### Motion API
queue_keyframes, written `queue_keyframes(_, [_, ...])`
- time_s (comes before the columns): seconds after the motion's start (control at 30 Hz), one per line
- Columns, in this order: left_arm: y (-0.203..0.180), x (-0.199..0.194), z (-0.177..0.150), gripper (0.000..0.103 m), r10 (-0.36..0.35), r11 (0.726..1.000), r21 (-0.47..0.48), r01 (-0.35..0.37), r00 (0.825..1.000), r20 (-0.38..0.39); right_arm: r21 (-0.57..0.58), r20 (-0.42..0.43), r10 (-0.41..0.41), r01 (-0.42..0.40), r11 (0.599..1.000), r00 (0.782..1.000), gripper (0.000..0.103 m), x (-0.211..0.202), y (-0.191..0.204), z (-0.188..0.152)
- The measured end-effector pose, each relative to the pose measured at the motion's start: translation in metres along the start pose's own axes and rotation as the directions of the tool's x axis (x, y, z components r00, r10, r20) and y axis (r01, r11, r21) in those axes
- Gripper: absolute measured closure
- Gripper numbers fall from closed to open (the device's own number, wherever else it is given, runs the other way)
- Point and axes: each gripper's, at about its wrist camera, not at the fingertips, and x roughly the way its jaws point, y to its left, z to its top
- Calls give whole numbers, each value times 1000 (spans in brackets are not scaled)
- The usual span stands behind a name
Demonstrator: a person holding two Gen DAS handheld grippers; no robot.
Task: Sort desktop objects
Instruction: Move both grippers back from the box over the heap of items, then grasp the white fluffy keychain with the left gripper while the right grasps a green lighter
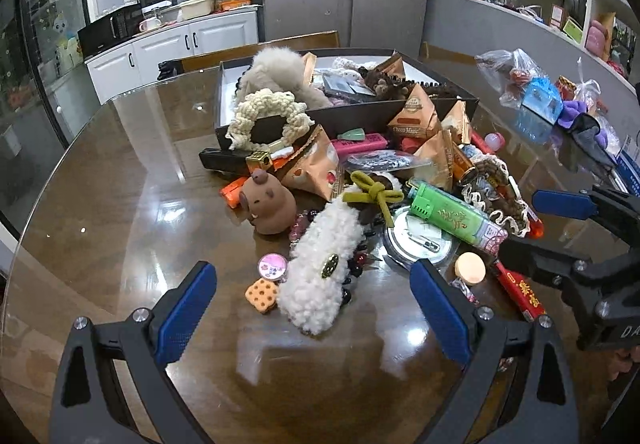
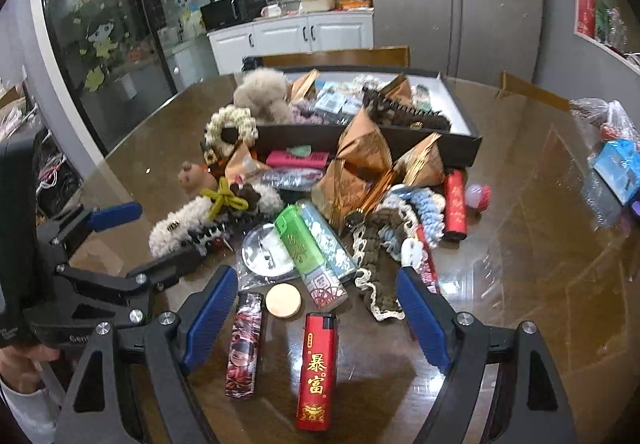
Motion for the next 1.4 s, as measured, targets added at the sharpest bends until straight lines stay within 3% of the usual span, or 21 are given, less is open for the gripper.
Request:
queue_keyframes(0.2, [-6,13,4,5,-8,999,41,9,1000,-24,-5,-30,21,-21,1000,999,19,14,-4,2])
queue_keyframes(0.57, [-6,39,8,7,-54,998,23,57,994,-93,4,-83,54,-54,999,995,20,41,-7,2])
queue_keyframes(0.63, [-6,40,8,10,-56,998,14,58,995,-87,-1,-82,51,-51,999,995,24,43,-7,1])
queue_keyframes(0.8, [-1,37,10,35,-23,1000,-13,22,998,-64,4,-83,21,-20,1000,996,59,43,-8,1])
queue_keyframes(0.97, [-2,33,9,61,-51,999,-19,50,997,-57,29,-81,45,-43,999,996,70,42,-14,-1])
queue_keyframes(1.27, [-1,24,6,68,-110,993,-44,108,993,-46,33,-51,65,-64,997,997,81,28,-13,-1])
queue_keyframes(1.4, [0,17,5,68,-105,994,-45,103,994,-33,43,-39,84,-83,996,996,86,24,-14,0])
